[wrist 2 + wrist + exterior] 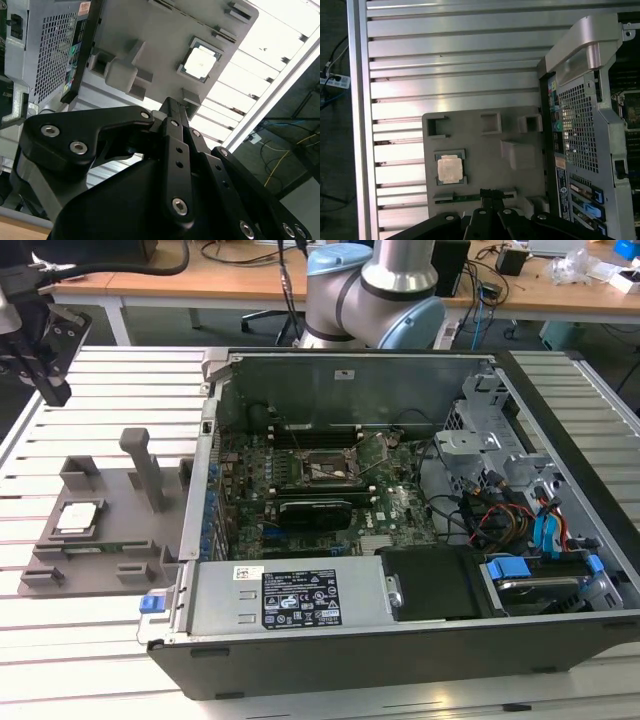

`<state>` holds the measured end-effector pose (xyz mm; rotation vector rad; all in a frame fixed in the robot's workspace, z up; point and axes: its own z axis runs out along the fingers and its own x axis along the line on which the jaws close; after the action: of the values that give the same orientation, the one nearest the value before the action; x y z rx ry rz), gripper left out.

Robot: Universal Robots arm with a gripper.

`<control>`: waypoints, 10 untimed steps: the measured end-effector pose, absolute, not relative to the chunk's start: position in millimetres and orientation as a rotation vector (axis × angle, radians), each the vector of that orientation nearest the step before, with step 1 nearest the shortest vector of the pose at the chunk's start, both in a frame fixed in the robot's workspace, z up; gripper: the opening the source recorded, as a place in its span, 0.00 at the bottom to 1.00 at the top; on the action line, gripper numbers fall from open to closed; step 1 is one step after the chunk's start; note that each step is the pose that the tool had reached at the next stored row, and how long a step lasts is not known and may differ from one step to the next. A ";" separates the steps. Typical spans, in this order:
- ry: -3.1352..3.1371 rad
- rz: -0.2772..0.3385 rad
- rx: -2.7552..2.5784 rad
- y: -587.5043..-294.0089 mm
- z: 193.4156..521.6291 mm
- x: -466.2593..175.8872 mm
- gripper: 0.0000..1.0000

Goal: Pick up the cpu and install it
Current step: 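Reach for the cpu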

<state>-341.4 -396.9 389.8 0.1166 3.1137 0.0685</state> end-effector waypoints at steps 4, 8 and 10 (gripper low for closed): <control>3.114 0.069 0.117 -396.9 389.7 -347.7 0.11; 3.114 0.068 0.117 -396.9 389.6 -355.2 0.11; 3.114 0.069 0.117 -396.9 389.4 -358.1 0.11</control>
<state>-358.1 -396.9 389.4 0.1166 3.1136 0.0686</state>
